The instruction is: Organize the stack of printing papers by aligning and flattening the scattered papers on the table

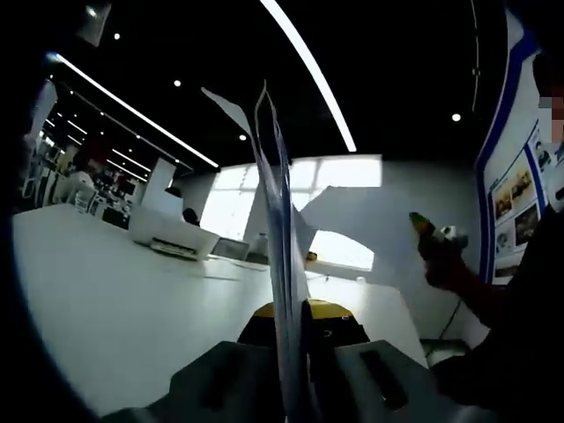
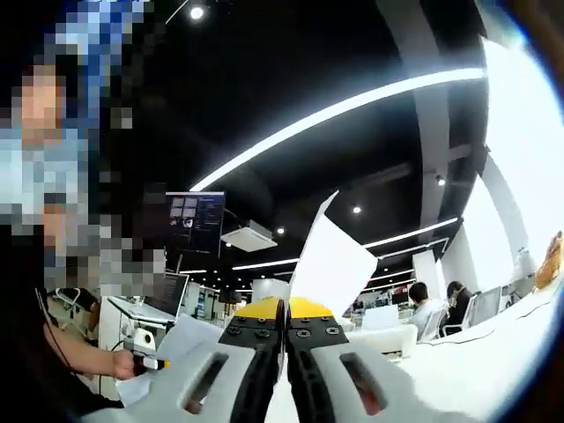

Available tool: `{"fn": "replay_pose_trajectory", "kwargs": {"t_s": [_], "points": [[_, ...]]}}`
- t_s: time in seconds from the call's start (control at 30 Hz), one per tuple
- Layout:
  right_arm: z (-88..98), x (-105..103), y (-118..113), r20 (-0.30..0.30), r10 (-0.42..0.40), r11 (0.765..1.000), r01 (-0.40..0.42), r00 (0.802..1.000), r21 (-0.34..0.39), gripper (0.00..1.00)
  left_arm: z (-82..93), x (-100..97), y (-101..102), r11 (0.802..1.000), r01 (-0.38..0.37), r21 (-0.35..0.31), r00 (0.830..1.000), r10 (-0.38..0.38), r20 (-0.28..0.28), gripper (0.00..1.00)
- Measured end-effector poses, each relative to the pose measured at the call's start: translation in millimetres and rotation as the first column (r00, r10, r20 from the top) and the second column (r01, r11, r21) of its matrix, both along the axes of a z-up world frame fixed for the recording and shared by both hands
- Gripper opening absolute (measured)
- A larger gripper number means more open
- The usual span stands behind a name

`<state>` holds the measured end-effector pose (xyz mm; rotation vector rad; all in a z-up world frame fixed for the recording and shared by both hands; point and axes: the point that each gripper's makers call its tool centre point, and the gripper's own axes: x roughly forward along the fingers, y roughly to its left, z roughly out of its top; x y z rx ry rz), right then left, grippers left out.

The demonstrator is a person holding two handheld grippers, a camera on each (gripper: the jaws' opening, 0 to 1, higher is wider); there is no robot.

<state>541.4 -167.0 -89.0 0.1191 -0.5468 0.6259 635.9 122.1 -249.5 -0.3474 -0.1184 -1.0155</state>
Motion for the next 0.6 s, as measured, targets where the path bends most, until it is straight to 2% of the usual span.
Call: {"fn": "replay_pose_trajectory", "kwargs": {"t_s": [0.2, 0.3, 0.47, 0.6], "points": [[18.5, 3.4, 22.0, 0.025, 0.032, 0.999, -0.031, 0.999, -0.033, 0.0, -0.8, -0.2, -1.1, 1.0, 0.003, 0.004, 1.0, -0.003, -0.005, 0.06], [31.3, 15.9, 38.3, 0.019, 0.041, 0.997, -0.04, 0.999, -0.066, 0.0, 0.2, 0.0, 0.0, 1.0, 0.003, -0.006, 1.0, -0.004, -0.007, 0.06], [57.1, 38.8, 65.6, 0.05, 0.045, 0.99, -0.038, 0.998, -0.135, 0.0, 1.6, -0.2, 1.1, 1.0, 0.004, -0.019, 1.0, -0.005, -0.009, 0.06], [71.6, 62.0, 78.4, 0.036, 0.042, 0.99, -0.036, 0.998, -0.137, 0.0, 1.8, 0.2, 1.2, 1.0, 0.009, -0.023, 1.0, -0.009, -0.01, 0.06]]}}
